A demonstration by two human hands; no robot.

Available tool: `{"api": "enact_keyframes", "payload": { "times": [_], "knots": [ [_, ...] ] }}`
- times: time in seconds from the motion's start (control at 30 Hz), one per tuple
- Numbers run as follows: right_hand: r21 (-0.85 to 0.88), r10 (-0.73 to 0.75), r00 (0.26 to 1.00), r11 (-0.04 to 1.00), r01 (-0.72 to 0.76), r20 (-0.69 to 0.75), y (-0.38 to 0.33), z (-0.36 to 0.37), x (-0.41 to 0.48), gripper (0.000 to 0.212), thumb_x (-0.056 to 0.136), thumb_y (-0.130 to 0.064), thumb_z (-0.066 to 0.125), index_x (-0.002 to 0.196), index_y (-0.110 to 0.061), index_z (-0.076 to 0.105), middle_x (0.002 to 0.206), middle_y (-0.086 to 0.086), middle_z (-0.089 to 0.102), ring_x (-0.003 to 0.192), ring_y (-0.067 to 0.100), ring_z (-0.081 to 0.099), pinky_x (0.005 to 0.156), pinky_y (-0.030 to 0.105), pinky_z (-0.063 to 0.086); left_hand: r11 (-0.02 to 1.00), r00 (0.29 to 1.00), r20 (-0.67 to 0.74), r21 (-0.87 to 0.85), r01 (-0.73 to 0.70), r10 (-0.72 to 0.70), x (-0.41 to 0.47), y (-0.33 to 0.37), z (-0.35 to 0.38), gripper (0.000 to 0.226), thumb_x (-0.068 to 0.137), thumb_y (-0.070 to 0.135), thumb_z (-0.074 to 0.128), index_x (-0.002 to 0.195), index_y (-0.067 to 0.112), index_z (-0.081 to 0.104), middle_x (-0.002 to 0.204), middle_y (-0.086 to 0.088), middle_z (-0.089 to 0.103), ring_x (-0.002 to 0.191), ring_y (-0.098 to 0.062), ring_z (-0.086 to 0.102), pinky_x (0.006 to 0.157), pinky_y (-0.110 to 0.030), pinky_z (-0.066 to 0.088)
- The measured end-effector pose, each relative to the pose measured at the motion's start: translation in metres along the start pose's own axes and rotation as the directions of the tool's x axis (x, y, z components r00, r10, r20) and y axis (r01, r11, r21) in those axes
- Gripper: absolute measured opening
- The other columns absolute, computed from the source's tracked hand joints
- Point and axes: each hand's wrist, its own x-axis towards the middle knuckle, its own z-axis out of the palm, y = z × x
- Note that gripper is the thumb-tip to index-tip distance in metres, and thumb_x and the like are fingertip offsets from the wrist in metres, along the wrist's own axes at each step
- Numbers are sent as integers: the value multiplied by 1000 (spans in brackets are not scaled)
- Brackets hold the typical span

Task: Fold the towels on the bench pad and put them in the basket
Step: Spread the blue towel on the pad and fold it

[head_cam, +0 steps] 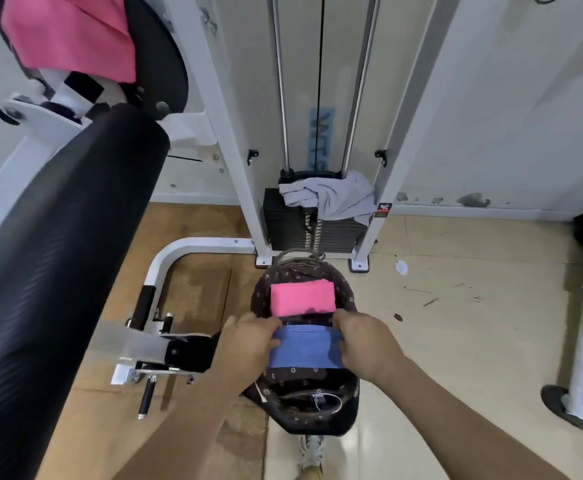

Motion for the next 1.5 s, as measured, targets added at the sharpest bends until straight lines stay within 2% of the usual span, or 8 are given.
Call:
{"api": "enact_keyframes", "payload": {
  "times": [0.07, 0.53, 0.77, 0.9, 1.17, 1.23, 1.33, 1.5],
  "knots": [
    [-152, -3, 998, 988, 13, 62, -2, 11, 21, 35, 79, -9, 56, 113, -9, 50, 108, 11, 63, 105, 31, 55, 73, 34, 34, 988, 994, 107, 151, -40, 24, 18, 1, 13, 32, 59, 25, 87, 79, 29, 63, 63, 11, 63, 71, -14, 56, 63, -31, 28],
    [-413, -26, 983, 905, 101, 184, 1, 45, 109, 27, 84, -7, 55, 107, -17, 66, 111, 5, 65, 126, 28, 34, 102, 44, 24, 905, 961, 266, 423, -44, -78, 92, 8, 57, 23, 90, 10, 49, 107, 14, 64, 101, -4, 66, 112, -27, 44, 96, -44, 27],
    [-79, -159, 987, 984, 159, 6, 0, 55, 102, 65, 45, -1, 84, 107, -6, 66, 93, 16, 66, 74, 35, 66, 54, 36, 53, 894, 978, 205, 446, -54, -43, 101, 2, 60, 23, 91, 15, 51, 108, 17, 67, 105, -1, 67, 118, -27, 41, 98, -42, 27],
    [403, 55, 992, 910, -96, 113, 1, 62, 101, 34, 90, -14, 49, 122, -14, 57, 111, 13, 66, 99, 33, 61, 82, 35, 50, 937, 997, 51, 341, -74, 60, 93, 4, 63, 25, 66, 18, 73, 91, 16, 70, 89, -3, 64, 91, -26, 56, 70, -33, 45],
    [523, 179, 963, 812, -261, 202, -5, 66, 115, 37, 90, -16, 46, 127, -16, 43, 101, 13, 63, 99, 34, 59, 76, 34, 42, 983, 987, 155, 176, -57, 29, 69, 12, 102, 81, 42, 50, 86, 111, 10, 70, 101, -10, 70, 83, -26, 68, 52, -31, 55],
    [665, 219, 943, 669, -332, 251, -6, 69, 116, 38, 84, -13, 47, 121, -18, 47, 83, 5, 57, 82, 28, 57, 69, 30, 42, 971, 989, 142, 226, -76, 44, 79, 15, 104, 64, 46, 37, 86, 103, 11, 74, 91, -9, 70, 72, -25, 67, 50, -30, 52],
    [858, 265, 839, 74, -508, 474, -5, 68, 112, 38, 88, 1, 44, 118, -21, 52, 90, 10, 64, 74, 23, 62, 62, 30, 54, 953, 986, 163, 290, -85, 39, 90, 22, 90, 39, 58, 30, 79, 93, 14, 74, 81, -5, 67, 66, -21, 63, 54, -26, 48],
    [802, 335, 731, -314, -508, 594, -4, 67, 105, 36, 92, 2, 41, 112, -21, 60, 97, 10, 67, 86, 21, 61, 73, 33, 51, 985, 957, 287, 147, -87, 42, 87, 13, 75, 58, 93, 24, 51, 145, 7, 30, 140, -13, 39, 127, -29, 40, 93, -37, 45]
  ]
}}
